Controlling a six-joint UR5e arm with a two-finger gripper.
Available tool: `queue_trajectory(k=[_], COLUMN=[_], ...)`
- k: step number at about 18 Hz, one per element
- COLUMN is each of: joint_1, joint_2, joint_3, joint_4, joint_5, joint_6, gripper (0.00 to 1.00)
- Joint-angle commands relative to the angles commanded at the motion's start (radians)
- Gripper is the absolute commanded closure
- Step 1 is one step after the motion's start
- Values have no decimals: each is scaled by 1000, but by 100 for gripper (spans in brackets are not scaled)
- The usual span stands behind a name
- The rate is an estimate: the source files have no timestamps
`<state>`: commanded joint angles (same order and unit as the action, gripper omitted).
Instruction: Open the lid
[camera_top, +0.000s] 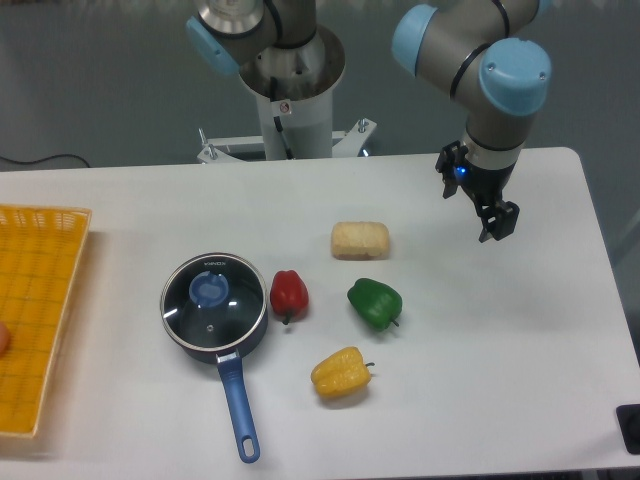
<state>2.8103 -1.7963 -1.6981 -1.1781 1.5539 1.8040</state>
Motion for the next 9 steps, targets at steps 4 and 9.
queue_trajectory(k=[4, 9], joint_1=[-5, -3], joint_2=[-2, -5], joint_3=[2, 0], joint_4=[-5, -5], joint_5=[-2, -5], joint_6=[-9, -11], gripper=[0, 0])
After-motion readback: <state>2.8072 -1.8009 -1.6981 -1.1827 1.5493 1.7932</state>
